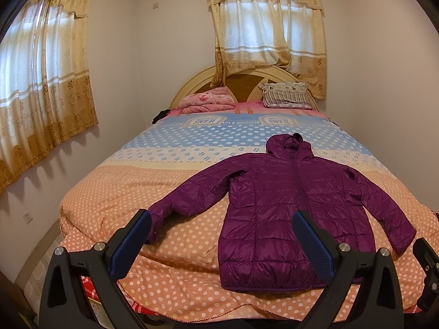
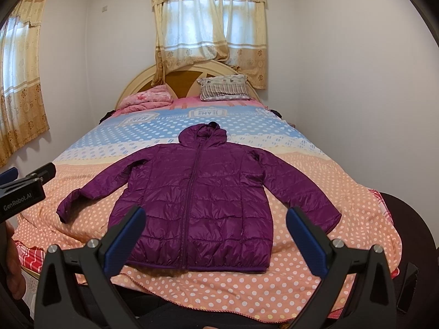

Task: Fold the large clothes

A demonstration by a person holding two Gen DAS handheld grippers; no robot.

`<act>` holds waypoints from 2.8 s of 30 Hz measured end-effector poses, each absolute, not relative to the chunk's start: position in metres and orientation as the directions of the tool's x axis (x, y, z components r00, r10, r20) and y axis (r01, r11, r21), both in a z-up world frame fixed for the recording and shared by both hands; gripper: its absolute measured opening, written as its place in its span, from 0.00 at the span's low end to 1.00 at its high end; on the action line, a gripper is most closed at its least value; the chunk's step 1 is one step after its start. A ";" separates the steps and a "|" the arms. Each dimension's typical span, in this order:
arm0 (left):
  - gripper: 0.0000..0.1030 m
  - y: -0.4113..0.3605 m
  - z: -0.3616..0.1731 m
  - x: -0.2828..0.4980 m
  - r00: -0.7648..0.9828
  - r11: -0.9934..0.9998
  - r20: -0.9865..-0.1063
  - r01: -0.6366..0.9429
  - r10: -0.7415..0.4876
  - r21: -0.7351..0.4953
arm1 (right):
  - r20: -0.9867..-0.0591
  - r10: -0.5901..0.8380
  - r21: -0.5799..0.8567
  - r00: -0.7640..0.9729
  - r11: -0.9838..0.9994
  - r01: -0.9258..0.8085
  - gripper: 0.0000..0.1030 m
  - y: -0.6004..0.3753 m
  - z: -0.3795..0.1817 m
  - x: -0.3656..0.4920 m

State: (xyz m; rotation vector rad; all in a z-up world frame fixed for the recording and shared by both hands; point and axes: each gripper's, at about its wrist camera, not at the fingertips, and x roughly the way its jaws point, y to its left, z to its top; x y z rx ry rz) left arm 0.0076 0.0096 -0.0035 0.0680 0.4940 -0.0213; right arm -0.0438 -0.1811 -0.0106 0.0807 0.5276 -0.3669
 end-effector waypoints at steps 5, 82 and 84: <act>0.99 0.010 -0.003 0.009 0.879 0.998 -0.477 0.035 -0.004 0.056 | -0.506 -0.318 -0.016 0.802 0.933 0.360 1.00 -0.181 -0.011 -0.043; 0.99 -0.073 -0.152 0.228 0.751 0.964 -0.656 0.121 0.067 0.238 | -0.814 -0.425 0.062 0.396 0.613 0.787 0.79 -0.480 -0.185 0.014; 0.99 -0.073 -0.158 0.241 0.745 0.962 -0.662 0.110 0.088 0.251 | -0.802 -0.452 0.033 0.390 0.619 0.784 0.59 -0.481 -0.186 0.017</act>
